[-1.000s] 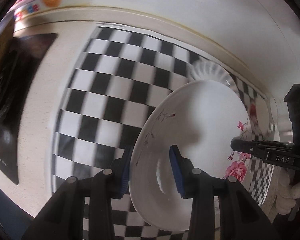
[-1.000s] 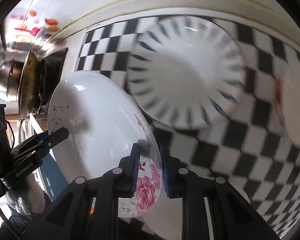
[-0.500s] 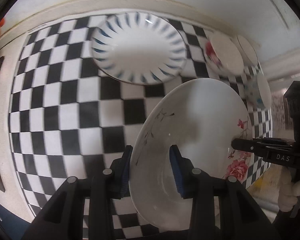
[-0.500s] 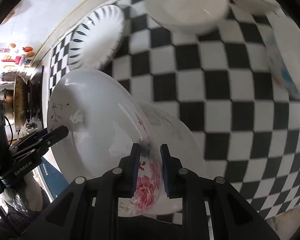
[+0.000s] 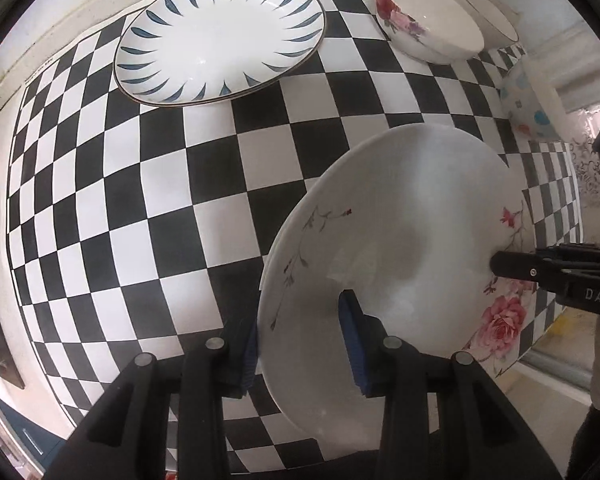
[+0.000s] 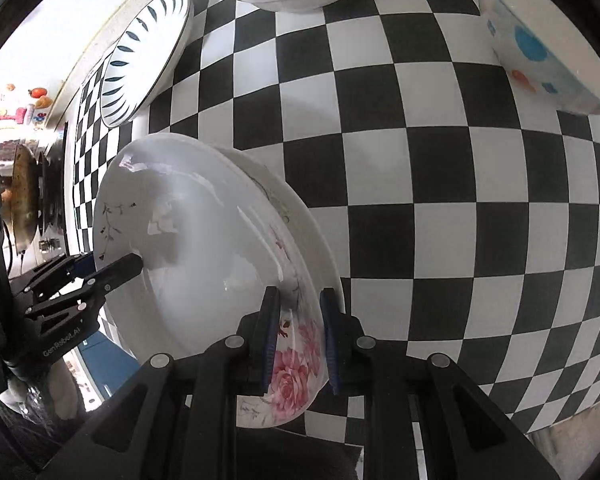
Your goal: Organize plates and bowls
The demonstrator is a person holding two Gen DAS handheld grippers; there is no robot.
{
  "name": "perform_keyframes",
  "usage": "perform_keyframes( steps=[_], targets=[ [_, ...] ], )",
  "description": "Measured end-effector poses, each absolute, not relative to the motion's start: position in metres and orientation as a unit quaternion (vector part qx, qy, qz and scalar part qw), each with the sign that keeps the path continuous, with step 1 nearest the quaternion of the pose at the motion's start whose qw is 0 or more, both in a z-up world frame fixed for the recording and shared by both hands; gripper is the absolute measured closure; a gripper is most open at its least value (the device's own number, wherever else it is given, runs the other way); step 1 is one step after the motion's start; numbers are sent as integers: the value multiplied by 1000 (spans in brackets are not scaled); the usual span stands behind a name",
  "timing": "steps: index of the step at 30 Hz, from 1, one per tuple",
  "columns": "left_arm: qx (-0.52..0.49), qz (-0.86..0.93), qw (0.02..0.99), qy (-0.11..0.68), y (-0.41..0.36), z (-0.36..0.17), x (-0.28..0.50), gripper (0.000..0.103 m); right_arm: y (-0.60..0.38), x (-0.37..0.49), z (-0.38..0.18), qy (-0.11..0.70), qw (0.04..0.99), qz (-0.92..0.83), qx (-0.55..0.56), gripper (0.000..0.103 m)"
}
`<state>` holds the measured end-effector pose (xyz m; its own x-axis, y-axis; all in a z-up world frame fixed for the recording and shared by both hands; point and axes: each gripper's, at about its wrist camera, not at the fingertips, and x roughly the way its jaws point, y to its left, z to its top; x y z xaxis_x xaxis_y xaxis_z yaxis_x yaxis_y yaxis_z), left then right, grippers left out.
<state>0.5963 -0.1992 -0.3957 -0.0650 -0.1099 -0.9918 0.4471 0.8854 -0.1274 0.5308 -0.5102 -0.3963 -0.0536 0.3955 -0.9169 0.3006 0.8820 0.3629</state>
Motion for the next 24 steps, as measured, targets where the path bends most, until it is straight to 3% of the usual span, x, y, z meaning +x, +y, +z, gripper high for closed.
perform_keyframes(
  steps=[24],
  targets=[
    [164, -169, 678, 696, -214, -402, 578, 69, -487, 540, -399, 743, 633, 12, 216, 88]
  ],
)
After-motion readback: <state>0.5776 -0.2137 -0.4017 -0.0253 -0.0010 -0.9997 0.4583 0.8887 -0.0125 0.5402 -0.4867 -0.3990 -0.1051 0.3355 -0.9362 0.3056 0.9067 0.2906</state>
